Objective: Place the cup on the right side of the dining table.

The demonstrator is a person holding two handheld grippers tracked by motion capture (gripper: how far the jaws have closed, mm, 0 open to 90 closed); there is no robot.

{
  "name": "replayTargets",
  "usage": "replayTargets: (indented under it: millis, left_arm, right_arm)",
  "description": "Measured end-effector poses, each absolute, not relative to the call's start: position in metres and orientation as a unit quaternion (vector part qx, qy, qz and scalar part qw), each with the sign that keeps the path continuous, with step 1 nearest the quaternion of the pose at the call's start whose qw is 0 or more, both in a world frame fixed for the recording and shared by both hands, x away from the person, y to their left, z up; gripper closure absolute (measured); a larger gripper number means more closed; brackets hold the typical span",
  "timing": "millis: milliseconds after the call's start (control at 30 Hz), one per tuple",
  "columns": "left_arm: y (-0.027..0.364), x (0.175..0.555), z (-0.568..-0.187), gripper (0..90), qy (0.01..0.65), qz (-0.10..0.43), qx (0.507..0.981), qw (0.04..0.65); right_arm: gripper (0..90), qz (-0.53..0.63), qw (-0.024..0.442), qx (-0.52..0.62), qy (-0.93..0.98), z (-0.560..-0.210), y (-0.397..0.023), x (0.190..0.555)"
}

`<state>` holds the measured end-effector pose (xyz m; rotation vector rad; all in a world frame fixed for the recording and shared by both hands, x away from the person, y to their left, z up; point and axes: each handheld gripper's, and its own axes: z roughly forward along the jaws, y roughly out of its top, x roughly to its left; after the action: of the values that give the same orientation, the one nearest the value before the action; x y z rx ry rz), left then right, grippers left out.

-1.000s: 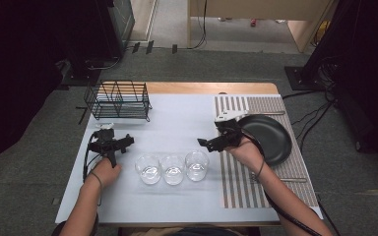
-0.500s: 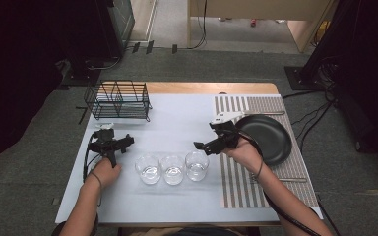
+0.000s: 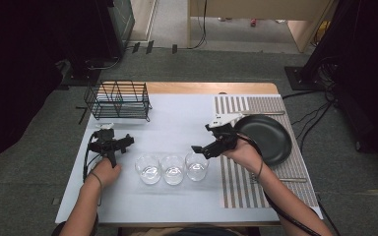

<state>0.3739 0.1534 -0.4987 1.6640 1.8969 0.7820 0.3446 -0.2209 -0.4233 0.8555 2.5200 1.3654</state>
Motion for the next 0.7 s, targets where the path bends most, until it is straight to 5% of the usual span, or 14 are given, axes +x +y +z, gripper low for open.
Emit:
replayTargets:
  millis: [700]
  left_arm:
    - [0.1534,0.3739,-0.4987,0.0,0.696,0.287,0.61,0.247]
  right_arm:
    - [1.1,0.459,0.045,0.24,0.854,-0.4245,-0.2154,0.3389]
